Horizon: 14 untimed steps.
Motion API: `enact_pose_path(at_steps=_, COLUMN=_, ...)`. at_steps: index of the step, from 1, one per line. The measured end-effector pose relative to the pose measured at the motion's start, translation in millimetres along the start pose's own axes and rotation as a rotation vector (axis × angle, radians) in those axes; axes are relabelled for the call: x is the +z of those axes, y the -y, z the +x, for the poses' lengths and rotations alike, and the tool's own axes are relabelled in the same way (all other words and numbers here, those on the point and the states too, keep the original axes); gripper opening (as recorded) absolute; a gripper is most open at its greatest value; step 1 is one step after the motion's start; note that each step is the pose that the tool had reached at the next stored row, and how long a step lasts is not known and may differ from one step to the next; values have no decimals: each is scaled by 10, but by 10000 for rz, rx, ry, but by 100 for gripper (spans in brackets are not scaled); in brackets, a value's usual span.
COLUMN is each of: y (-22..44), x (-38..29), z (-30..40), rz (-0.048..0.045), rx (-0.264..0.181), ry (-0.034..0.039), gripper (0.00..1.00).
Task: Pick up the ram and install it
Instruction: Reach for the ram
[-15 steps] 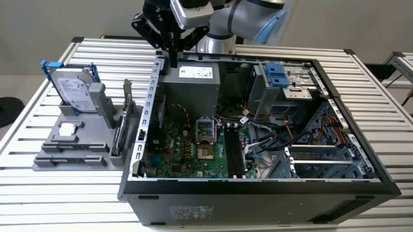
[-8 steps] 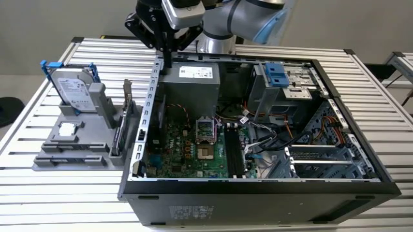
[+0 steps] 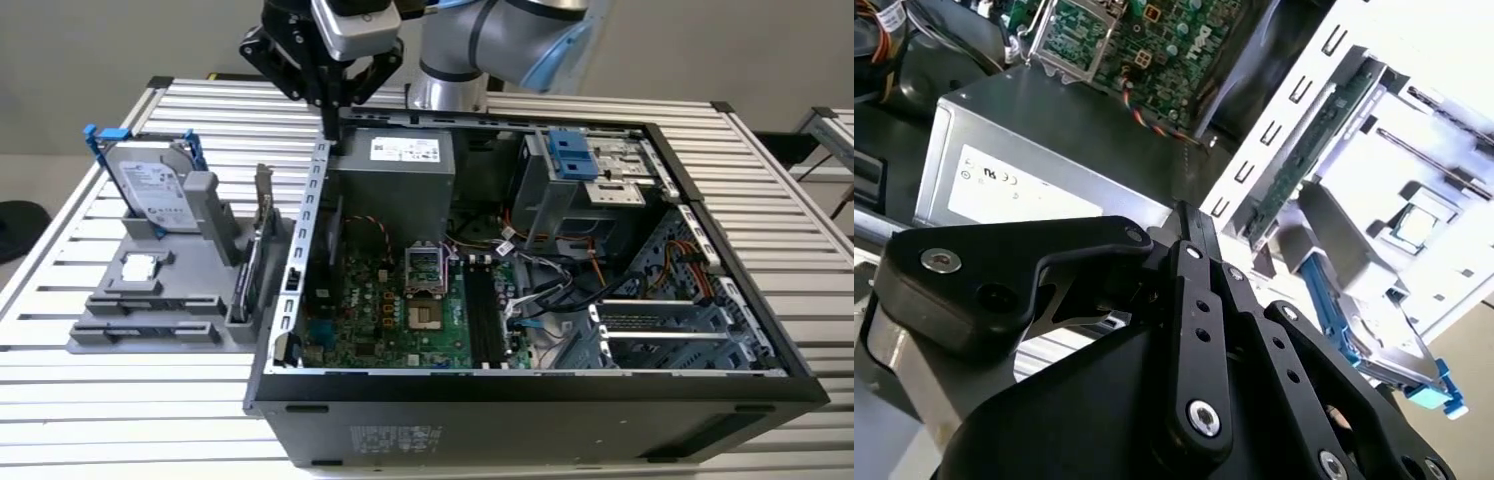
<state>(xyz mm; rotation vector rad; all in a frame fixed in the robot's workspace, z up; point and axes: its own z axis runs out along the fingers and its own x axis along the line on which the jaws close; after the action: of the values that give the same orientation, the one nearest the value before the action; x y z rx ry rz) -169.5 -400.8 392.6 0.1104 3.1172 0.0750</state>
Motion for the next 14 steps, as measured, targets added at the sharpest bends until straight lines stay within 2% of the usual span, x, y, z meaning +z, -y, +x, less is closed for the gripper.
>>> enact_pose_path(at_steps=14, y=38, x=-7, z=268, rz=-1, rx=-2, ry=9, gripper=0)
